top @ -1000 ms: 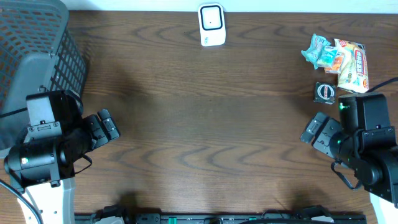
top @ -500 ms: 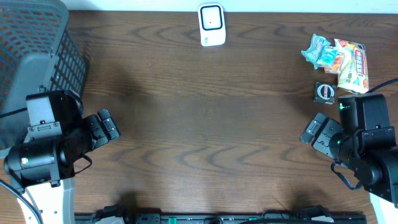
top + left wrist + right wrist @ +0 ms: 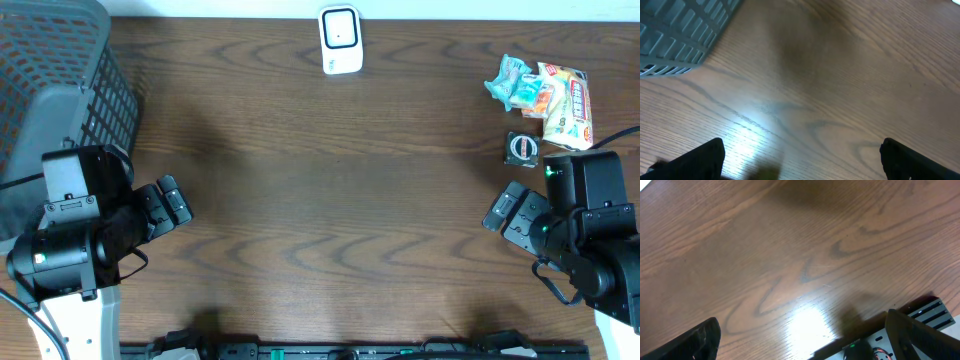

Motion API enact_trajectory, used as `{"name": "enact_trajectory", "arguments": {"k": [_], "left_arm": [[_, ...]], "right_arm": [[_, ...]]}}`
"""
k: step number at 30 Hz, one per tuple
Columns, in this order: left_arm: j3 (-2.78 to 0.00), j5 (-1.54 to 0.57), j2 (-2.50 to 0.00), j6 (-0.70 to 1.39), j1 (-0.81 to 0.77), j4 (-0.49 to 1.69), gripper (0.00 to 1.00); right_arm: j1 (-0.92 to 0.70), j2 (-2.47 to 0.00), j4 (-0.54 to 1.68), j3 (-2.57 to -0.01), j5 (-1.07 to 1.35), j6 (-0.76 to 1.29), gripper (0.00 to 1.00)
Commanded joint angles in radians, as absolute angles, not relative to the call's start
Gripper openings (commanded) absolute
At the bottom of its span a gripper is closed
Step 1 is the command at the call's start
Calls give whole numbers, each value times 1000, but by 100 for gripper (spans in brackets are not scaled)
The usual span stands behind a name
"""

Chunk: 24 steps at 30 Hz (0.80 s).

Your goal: Scan the item barcode

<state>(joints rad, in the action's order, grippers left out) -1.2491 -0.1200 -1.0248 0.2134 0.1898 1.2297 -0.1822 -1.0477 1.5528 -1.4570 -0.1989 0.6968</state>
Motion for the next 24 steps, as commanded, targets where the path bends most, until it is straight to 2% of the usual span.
{"name": "enact_trajectory", "arguments": {"k": [1,6,12,17,24], "left_arm": [[-1247,-104,-1025,223,195,1230,98],[-1247,-104,-1025,223,195,1230,97],[-1247,-104,-1025,223,195,1230,98],[-1247,-104,-1025,223,195,1230,97],[-1247,-104,-1025,223,195,1230,98]], "right_arm": [[-189,-1040,1556,-1451,-207,710,99],[-189,-1021,1558,-1451,-214,705,99],[-162,-989,1614,-1451,-249,573,99],[-142,-944,1634,-1451,-254,570,99],[-136,-855,1529,-1437,-248,548,99]]}}
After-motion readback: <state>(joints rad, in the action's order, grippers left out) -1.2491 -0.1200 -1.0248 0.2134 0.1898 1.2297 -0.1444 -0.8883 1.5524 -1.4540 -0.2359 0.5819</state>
